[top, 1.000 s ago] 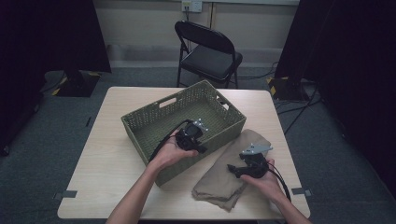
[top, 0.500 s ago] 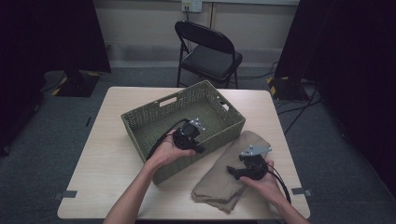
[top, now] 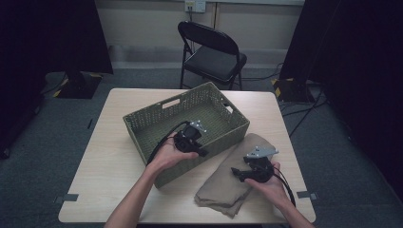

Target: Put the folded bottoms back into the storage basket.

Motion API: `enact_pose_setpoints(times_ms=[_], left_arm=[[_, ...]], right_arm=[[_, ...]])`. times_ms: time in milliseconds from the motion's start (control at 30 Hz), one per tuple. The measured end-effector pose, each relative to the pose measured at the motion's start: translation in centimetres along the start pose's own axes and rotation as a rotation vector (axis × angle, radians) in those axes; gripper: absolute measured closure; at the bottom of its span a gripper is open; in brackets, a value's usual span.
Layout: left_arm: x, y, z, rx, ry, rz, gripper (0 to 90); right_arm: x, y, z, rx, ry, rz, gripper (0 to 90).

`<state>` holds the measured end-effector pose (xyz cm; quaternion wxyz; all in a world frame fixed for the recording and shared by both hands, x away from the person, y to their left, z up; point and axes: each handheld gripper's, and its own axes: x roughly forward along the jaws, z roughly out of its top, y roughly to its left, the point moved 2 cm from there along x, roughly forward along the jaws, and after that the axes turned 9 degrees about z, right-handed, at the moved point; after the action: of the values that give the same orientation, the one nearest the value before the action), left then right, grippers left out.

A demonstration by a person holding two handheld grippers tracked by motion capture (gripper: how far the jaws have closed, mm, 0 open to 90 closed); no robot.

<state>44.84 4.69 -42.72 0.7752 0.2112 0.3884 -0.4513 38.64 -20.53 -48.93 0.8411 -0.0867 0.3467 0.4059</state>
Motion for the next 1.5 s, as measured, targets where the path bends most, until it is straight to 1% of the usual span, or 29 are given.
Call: enact_pose_setpoints(times_ms=[67, 100, 167, 200, 267, 300, 333, 367, 400, 433, 467, 500, 633, 767, 833, 867, 933, 967, 1000, 1033, 1100, 1167, 1233, 1267, 1333, 1367, 1400, 1433, 1500], left_arm=[[-0.3, 0.1, 0.0, -0.021, -0.028, 0.008, 66.1], [-0.3, 0.1, 0.0, -0.021, -0.028, 0.008, 66.0], [-0.7, 0.1, 0.2, -0.029, -0.050, 0.018, 64.0], [-1.0, 0.0, 0.3, -0.042, -0.073, 0.030, 64.0], [-1.5, 0.0, 0.5, -0.055, -0.103, 0.031, 58.6], [-1.7, -0.1, 0.6, -0.060, -0.112, 0.042, 55.9], [-2.0, -0.2, 0.8, -0.069, -0.132, 0.067, 55.9], [-2.4, -0.3, 1.0, -0.088, -0.162, 0.100, 51.9], [-2.7, -0.4, 1.1, -0.098, -0.175, 0.108, 46.2], [-3.0, -0.5, 1.2, -0.099, -0.185, 0.121, 45.5], [-3.6, -0.7, 1.3, -0.095, -0.203, 0.139, 45.4], [-4.0, -0.9, 1.3, -0.102, -0.220, 0.142, 44.7], [-5.4, -1.7, 1.3, -0.088, -0.253, 0.127, 43.0], [-6.8, -2.9, 1.0, -0.073, -0.295, 0.118, 44.2], [-7.5, -3.4, 0.9, -0.070, -0.325, 0.104, 48.2], [-7.8, -4.0, 0.8, -0.062, -0.332, 0.109, 49.8], [-7.9, -4.3, 0.7, -0.061, -0.341, 0.099, 57.0], [-7.9, -4.6, 0.6, -0.058, -0.348, 0.079, 58.1], [-7.9, -4.9, 0.5, -0.048, -0.353, 0.076, 58.1], [-7.8, -5.3, 0.3, -0.038, -0.353, 0.074, 60.9], [-7.2, -6.0, 0.0, -0.040, -0.338, 0.054, 63.7], [-6.9, -6.2, -0.2, -0.046, -0.330, 0.044, 64.8], [-5.3, -6.8, -0.7, -0.051, -0.305, 0.037, 65.2], [-5.3, -6.8, -0.7, -0.051, -0.305, 0.037, 65.2], [-4.2, -7.4, -0.9, -0.043, -0.302, 0.031, 65.3], [-3.4, -7.8, -1.0, -0.042, -0.299, -0.005, 65.5], [-2.2, -8.3, -1.2, -0.046, -0.271, -0.002, 66.0], [-2.2, -8.3, -1.2, -0.046, -0.271, -0.002, 66.2], [-0.6, -9.0, -1.6, -0.041, -0.229, -0.016, 66.2]], right_arm=[[-0.3, -0.4, 0.2, 0.013, -0.023, -0.008, 29.2], [-0.3, -0.4, 0.2, 0.013, -0.023, -0.008, 29.2], [-0.4, -0.8, 0.2, 0.024, -0.021, -0.017, 29.5], [-0.4, -0.8, 0.2, 0.024, -0.021, -0.017, 29.5], [-0.6, -1.2, 0.3, 0.035, -0.028, -0.016, 29.8], [-0.6, -1.2, 0.3, 0.037, -0.031, -0.018, 29.9], [-0.6, -1.2, 0.3, 0.037, -0.031, -0.018, 29.9], [-0.7, -1.3, 0.3, 0.038, -0.036, -0.019, 29.9], [-0.8, -1.4, 0.4, 0.040, -0.038, -0.022, 30.1], [-0.9, -1.5, 0.4, 0.042, -0.038, -0.026, 30.1], [-1.0, -1.6, 0.4, 0.044, -0.041, -0.030, 30.3], [-1.2, -1.8, 0.5, 0.048, -0.048, -0.036, 30.3], [-1.7, -2.3, 0.5, 0.057, -0.051, -0.038, 30.1], [-1.8, -2.5, 0.4, 0.061, -0.051, -0.044, 29.9], [-1.9, -2.6, 0.4, 0.064, -0.052, -0.046, 29.9], [-1.9, -2.7, 0.4, 0.063, -0.050, -0.047, 30.0], [-1.9, -2.8, 0.4, 0.063, -0.046, -0.052, 30.1], [-1.9, -2.9, 0.5, 0.064, -0.042, -0.053, 30.1], [-1.9, -2.9, 0.5, 0.064, -0.042, -0.053, 30.1], [-2.0, -3.0, 0.5, 0.065, -0.041, -0.058, 30.4], [-2.3, -3.4, 0.5, 0.071, -0.050, -0.066, 31.1], [-2.5, -3.6, 0.5, 0.074, -0.056, -0.069, 31.5], [-2.8, -4.0, 0.4, 0.083, -0.062, -0.078, 33.1], [-2.8, -4.0, 0.4, 0.083, -0.062, -0.078, 33.1], [-2.9, -4.4, 0.3, 0.084, -0.056, -0.084, 35.3], [-2.8, -4.5, 0.2, 0.086, -0.046, -0.091, 35.6], [-2.7, -4.8, 0.1, 0.089, -0.033, -0.101, 36.2], [-2.7, -4.8, 0.1, 0.089, -0.033, -0.101, 36.2], [-2.6, -4.9, 0.0, 0.088, -0.029, -0.103, 37.4]])
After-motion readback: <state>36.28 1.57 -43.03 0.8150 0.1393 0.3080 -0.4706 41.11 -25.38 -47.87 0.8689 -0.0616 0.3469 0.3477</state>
